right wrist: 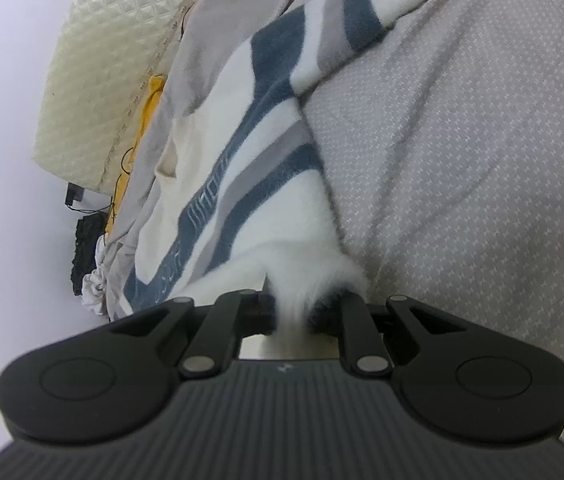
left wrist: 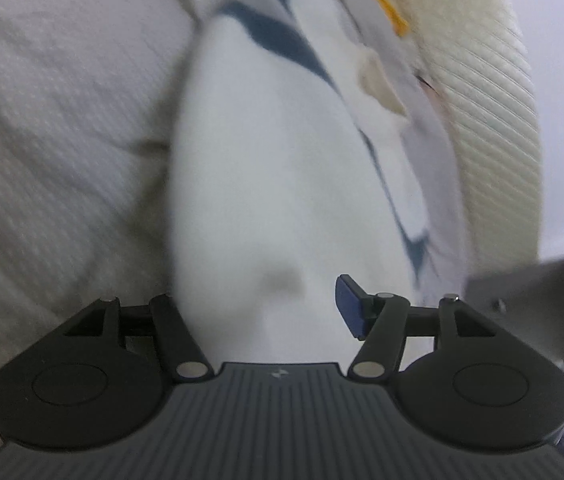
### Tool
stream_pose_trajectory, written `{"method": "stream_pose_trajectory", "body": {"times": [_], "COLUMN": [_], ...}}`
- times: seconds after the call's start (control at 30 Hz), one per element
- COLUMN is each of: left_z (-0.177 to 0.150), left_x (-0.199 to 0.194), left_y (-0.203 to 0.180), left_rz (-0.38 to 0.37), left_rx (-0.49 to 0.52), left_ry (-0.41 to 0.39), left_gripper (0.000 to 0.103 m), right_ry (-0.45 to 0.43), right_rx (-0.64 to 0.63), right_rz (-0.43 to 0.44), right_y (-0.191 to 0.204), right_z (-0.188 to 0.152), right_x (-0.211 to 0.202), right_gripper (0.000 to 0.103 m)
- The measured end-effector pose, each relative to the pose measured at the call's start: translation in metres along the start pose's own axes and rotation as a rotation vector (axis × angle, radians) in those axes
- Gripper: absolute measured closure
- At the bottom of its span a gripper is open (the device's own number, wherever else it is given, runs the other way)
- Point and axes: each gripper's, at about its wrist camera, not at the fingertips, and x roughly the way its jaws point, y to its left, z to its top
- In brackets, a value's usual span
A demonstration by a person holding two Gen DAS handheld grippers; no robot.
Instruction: Fold large clothes
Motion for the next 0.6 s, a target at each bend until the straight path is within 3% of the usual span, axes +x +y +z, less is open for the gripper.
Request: {"method": "stream_pose_trajectory", "body": {"times": [0.4, 0.5, 0.6], "left_z": [-0.043, -0.052, -0.051], "left_x": [-0.052, -0.057, -0.044], "left_y": [-0.031, -0.028, -0.022], "left_rz": [-0.269, -0.253, -0.183], "left_rx": [0.08, 0.066, 0.038], "left_ry": [0.1, 0.091, 0.114], "left_gripper": [0.037, 0.037, 0.039], "right_ry": [0.004, 0.003, 0.002], "right_rx": [0.02, 0.022, 0.021], "right_rz": [0.023, 0.028, 0.031], "right_y": [-0.003, -0.002, -0.001], "right_z": [-0.002, -0.005, -0.006], "right_x": [-0.005, -0.007, -0.008], "right_gripper": [0.088, 0.088, 0.088]}}
